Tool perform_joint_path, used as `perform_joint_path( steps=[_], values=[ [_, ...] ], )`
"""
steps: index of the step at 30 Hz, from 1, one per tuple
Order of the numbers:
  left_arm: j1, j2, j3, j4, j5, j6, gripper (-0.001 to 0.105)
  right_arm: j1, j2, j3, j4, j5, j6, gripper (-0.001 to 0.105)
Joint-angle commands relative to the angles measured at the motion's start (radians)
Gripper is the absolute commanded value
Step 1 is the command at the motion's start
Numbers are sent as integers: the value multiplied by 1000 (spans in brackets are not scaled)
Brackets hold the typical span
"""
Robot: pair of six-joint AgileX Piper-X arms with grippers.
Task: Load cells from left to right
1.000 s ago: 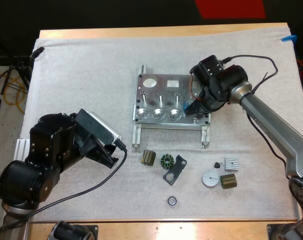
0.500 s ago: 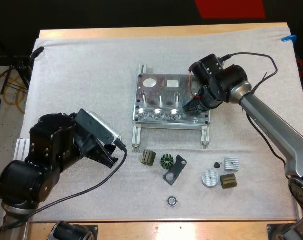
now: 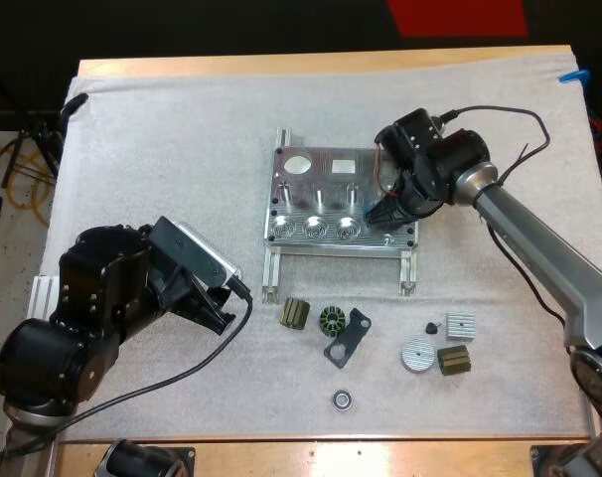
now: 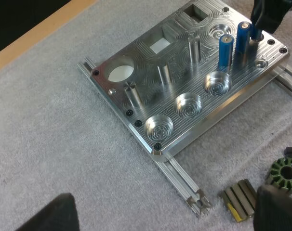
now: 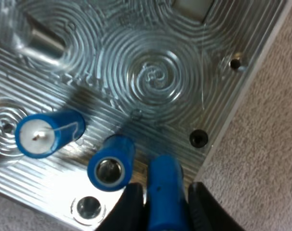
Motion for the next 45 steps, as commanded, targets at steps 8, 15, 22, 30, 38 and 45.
perform_joint_path(
  steps=[8,15,22,30,38,45],
  values=[
    [-1,-5,0,-10,5,-14,72,-7,1,-1,20,26,-7,0],
    [-1,-5,0,-10,5,-14,72,-7,1,-1,21,26,-7,0],
    [-1,-5,0,-10,5,-14,72,-7,1,-1,21,16,-7,0],
    [-1,-5,0,-10,5,-14,72,-7,1,-1,21,-36,-7,0],
    [-1,-5,0,-10,5,-14,72,-7,1,-1,30,-35,-7,0],
    [-1,-5,0,-10,5,-14,72,-7,1,-1,37,-26,-7,0]
  ],
)
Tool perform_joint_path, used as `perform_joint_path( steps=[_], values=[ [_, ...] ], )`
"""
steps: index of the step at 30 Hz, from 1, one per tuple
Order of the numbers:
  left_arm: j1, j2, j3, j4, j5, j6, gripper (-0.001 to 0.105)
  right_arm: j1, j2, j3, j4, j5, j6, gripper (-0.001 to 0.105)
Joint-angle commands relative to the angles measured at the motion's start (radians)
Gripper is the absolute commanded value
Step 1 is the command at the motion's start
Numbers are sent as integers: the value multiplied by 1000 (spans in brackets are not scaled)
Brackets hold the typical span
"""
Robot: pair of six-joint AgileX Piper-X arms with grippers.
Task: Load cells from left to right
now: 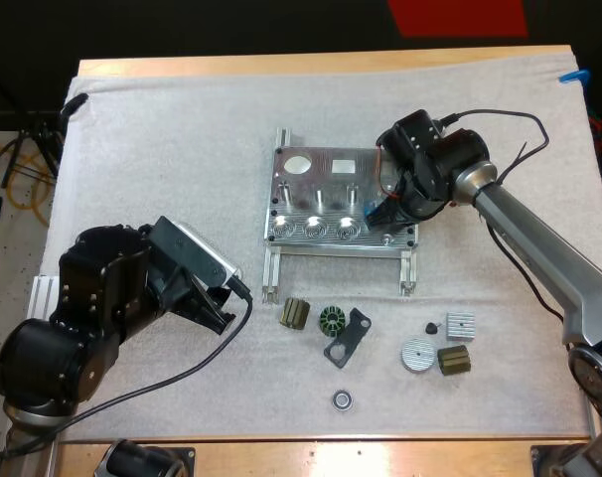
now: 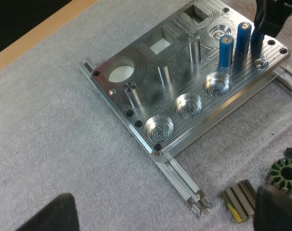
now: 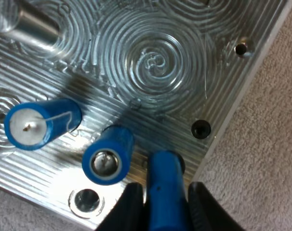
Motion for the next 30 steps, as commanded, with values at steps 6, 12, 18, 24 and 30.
perform_joint_path(
  steps=[6,12,18,24,30],
  values=[
    [-1,-5,0,-10,5,-14,72,-4,-8,-1,16,35,-12,0],
    [-1,-5,0,-10,5,-14,72,-4,-8,-1,16,44,-12,0],
    [-1,-5,0,-10,5,-14,72,-4,-8,-1,16,13,-12,0],
    [-1,-5,0,-10,5,-14,72,-4,-8,-1,16,11,-12,0],
    [-1,-5,0,-10,5,-14,72,-4,-8,-1,16,11,-12,0]
  ],
)
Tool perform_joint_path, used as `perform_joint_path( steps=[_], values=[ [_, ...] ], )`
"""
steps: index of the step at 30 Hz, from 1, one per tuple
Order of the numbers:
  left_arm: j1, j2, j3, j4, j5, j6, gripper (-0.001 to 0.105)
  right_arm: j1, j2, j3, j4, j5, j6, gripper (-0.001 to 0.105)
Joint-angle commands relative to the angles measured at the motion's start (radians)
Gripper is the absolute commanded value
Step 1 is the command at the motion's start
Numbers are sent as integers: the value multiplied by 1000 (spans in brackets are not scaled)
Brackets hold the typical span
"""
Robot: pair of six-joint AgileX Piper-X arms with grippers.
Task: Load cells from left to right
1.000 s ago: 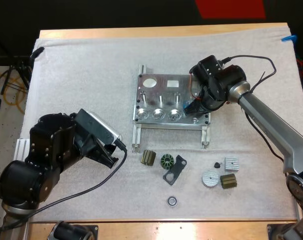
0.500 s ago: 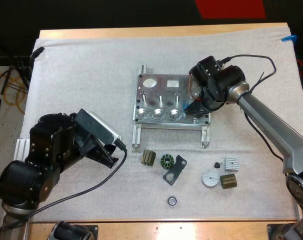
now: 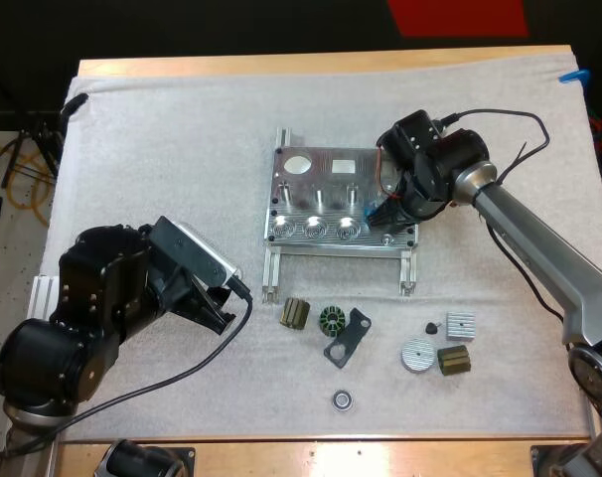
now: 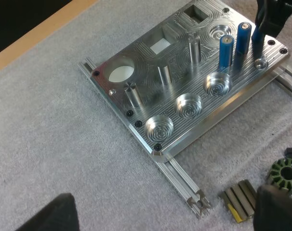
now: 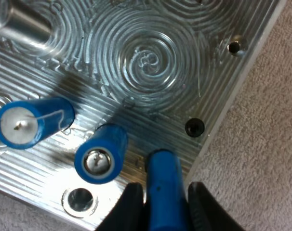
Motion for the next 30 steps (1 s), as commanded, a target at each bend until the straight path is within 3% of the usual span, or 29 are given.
perform_joint_path(
  steps=[1,11,23,30],
  values=[
    [-1,-5,0,-10,5,-13,72,-4,-8,-1,14,-10,-10,0],
    [-1,-5,0,-12,5,-13,72,-4,-8,-1,3,-46,-13,0],
    [-1,-5,0,-18,5,-13,72,-4,-8,-1,16,17,-13,0],
    [-1,-5,0,-18,5,-13,72,-4,-8,-1,5,-27,-13,0]
  ],
)
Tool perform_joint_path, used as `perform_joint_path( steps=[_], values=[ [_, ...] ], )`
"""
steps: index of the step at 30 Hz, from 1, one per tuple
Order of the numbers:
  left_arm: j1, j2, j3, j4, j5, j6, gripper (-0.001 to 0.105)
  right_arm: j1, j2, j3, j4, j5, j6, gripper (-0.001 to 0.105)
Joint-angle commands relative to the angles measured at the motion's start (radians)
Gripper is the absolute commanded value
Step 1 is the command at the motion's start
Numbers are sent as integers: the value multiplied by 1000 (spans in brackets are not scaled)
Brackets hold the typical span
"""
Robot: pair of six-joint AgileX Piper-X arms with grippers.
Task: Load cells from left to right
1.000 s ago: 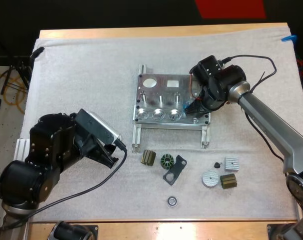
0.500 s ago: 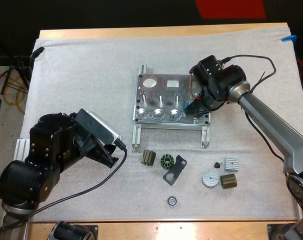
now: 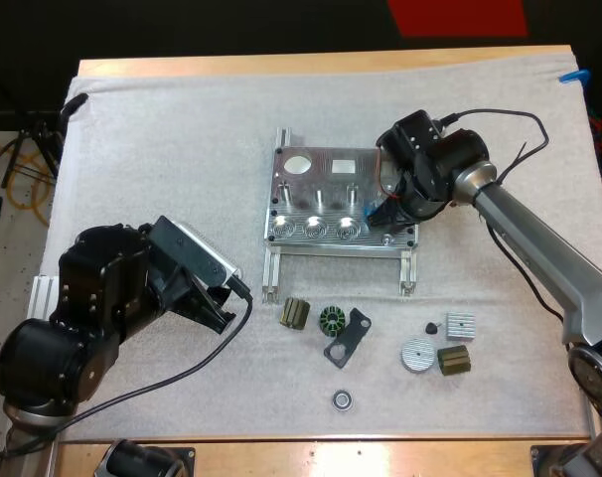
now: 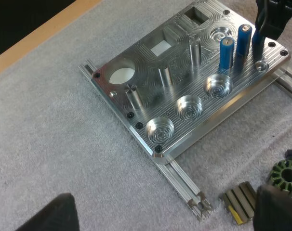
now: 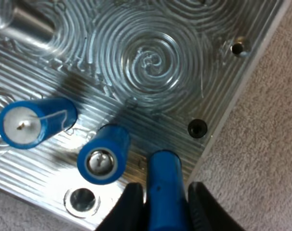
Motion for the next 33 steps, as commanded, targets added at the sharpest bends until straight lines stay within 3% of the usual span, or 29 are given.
perform_joint_path(
  steps=[1,12,33],
  values=[
    [-1,-5,0,-13,5,-13,72,-3,-8,-1,6,-20,-8,0],
    [-1,-5,0,-13,5,-13,72,-3,1,87,-5,-20,-3,0],
    [-1,-5,0,-13,5,-13,72,-3,1,90,-82,27,27,0]
  ],
)
